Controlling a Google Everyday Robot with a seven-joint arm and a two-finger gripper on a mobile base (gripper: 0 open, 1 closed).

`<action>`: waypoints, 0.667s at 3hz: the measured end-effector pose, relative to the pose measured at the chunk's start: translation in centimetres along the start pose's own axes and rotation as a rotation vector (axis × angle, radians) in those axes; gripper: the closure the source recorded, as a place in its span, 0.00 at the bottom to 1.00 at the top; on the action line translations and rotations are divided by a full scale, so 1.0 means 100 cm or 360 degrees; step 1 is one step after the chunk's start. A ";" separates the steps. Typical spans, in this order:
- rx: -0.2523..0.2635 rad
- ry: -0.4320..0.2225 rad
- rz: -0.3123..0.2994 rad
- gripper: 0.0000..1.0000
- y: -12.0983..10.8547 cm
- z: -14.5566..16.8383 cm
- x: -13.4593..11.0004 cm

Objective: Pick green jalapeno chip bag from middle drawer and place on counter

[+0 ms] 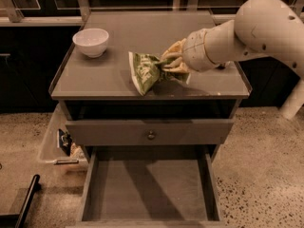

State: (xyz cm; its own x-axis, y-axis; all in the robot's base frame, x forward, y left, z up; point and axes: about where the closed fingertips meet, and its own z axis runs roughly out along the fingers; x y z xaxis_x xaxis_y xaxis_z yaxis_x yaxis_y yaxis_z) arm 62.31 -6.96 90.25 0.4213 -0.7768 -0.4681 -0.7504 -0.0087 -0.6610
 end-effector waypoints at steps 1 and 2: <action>0.0055 -0.0047 0.0049 1.00 -0.016 0.029 0.026; 0.0159 -0.0076 0.0135 1.00 -0.024 0.042 0.053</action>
Offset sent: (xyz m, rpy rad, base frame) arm 0.0922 -0.0421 -0.0470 0.2091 -0.0585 -0.1506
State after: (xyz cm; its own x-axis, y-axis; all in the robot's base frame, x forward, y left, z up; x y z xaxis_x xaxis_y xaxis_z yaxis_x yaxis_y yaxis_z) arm 68.48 -8.37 86.92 0.3841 -0.7413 -0.5504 -0.7307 0.1204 -0.6720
